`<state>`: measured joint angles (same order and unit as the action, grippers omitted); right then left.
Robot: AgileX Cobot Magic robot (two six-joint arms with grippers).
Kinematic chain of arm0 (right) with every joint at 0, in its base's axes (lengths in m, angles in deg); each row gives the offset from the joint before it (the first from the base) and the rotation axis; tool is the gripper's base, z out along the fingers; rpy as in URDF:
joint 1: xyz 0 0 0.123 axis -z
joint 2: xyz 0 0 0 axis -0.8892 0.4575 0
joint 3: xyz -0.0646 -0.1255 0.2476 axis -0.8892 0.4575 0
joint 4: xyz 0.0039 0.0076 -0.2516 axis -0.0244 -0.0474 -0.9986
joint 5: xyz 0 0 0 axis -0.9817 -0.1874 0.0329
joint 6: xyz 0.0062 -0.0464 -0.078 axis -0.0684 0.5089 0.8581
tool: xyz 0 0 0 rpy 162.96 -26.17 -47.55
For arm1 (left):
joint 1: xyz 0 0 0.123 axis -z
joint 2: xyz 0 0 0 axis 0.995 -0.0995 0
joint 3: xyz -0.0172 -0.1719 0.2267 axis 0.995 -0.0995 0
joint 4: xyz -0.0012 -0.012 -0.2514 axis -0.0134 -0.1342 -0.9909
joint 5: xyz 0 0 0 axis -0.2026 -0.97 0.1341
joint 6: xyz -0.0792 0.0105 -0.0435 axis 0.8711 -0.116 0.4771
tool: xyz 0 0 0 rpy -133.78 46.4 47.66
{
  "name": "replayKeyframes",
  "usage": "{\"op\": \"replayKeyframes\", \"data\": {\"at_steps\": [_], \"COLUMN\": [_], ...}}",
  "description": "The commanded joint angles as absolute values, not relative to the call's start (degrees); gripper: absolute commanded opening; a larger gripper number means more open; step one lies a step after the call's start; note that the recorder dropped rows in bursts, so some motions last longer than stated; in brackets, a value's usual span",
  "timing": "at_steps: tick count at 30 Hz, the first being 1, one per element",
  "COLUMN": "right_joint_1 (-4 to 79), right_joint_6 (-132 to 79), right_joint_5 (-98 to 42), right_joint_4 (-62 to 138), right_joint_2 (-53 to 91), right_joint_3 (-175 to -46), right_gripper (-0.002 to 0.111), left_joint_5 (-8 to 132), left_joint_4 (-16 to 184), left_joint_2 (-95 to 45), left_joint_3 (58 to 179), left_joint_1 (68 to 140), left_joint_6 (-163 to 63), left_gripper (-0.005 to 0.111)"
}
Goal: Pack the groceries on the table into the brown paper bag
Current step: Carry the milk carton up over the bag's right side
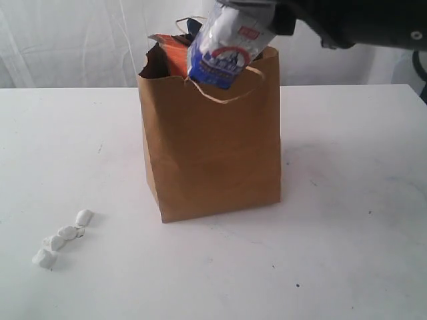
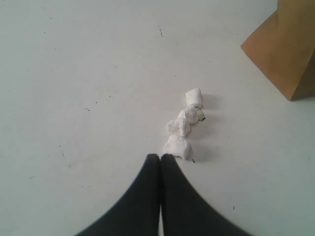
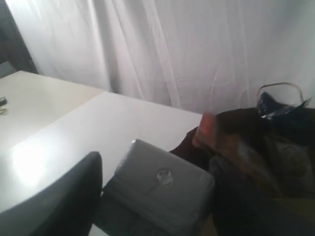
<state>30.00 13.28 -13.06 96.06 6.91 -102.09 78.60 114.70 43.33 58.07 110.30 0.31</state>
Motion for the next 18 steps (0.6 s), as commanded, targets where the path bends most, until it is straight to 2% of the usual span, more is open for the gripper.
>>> {"op": "replayKeyframes", "data": {"at_steps": [1,18], "right_joint_1": [32.16,33.17], "right_joint_6": [13.11,25.72], "right_joint_5": [-17.20,-31.49], "right_joint_4": [96.47,96.33], "right_joint_2": [6.57,12.91], "right_joint_3": [-104.80,-105.43], "right_gripper": [0.000,0.000], "left_joint_5": [78.44,78.44], "left_joint_4": [114.41,114.20], "left_joint_2": [43.22,43.22], "left_joint_3": [57.84,57.84], "left_joint_1": [110.09,110.09], "left_joint_6": [0.65,0.89], "left_gripper": [0.000,0.000]}}
